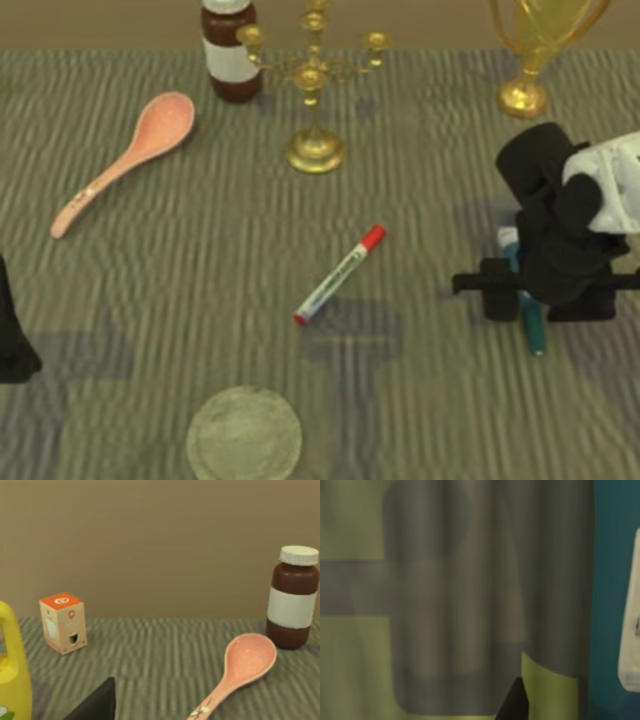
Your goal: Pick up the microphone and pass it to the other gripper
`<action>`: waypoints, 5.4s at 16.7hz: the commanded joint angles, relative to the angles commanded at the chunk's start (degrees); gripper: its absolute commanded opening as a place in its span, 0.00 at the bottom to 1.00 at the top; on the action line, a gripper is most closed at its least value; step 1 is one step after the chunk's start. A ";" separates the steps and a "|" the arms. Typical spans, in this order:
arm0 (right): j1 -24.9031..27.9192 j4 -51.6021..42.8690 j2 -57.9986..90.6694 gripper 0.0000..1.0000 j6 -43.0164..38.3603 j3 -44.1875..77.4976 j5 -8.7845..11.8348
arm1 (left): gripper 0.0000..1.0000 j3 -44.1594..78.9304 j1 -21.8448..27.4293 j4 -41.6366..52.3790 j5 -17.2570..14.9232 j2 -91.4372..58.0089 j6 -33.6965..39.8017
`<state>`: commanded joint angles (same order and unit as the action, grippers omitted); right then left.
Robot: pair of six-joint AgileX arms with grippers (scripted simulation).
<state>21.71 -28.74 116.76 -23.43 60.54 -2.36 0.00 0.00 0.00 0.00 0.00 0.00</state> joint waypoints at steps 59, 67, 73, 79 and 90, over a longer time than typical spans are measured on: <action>14.28 87.45 -24.57 0.00 21.52 -19.34 10.97 | 1.00 7.90 3.72 -4.30 -9.02 -12.91 -1.24; 14.28 87.45 -24.57 0.00 21.52 -19.34 10.97 | 1.00 29.91 12.28 -17.76 -30.22 -48.99 -4.26; 14.28 87.45 -24.57 0.00 21.52 -19.34 10.97 | 1.00 41.57 16.98 -24.67 -41.92 -67.86 -6.11; 14.28 87.45 -24.57 0.00 21.52 -19.34 10.97 | 1.00 43.24 17.76 -25.50 -43.92 -71.38 -6.29; 14.28 87.45 -24.57 0.00 21.52 -19.34 10.97 | 1.00 56.15 28.25 -29.48 -33.68 -87.84 -5.81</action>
<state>35.98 58.70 92.20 -1.91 41.21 8.61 56.15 28.25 -29.48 -33.68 -87.84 -5.81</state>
